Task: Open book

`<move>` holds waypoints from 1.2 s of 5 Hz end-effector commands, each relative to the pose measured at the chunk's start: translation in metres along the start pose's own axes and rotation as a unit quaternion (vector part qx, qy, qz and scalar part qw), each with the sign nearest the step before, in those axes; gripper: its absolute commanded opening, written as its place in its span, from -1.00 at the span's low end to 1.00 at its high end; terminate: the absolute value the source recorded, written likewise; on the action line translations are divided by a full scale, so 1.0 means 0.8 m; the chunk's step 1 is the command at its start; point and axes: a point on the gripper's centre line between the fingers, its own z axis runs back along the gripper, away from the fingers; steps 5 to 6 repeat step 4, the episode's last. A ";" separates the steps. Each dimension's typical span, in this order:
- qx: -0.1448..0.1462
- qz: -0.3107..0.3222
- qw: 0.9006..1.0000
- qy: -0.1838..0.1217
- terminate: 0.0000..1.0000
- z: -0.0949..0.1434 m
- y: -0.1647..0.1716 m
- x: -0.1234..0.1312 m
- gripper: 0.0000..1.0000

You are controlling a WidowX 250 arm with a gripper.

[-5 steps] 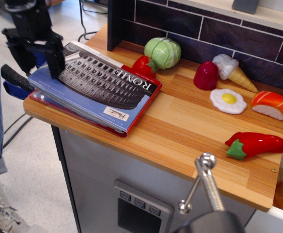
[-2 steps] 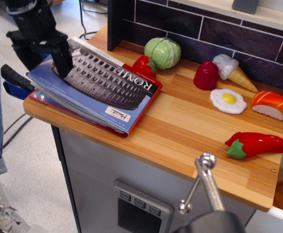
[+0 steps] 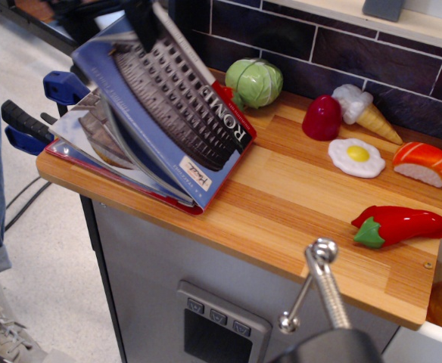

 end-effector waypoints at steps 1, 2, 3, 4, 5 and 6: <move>-0.127 -0.024 0.990 0.055 -1.00 -0.005 -0.120 -0.050 1.00; -0.176 -0.013 0.980 0.089 -1.00 -0.007 -0.166 -0.052 1.00; -0.216 -0.001 0.971 0.104 -1.00 -0.008 -0.203 -0.056 1.00; -0.193 -0.010 0.977 0.085 1.00 -0.013 -0.231 -0.060 1.00; -0.193 -0.010 0.977 0.085 1.00 -0.013 -0.231 -0.060 1.00; -0.193 -0.010 0.977 0.085 1.00 -0.013 -0.231 -0.060 1.00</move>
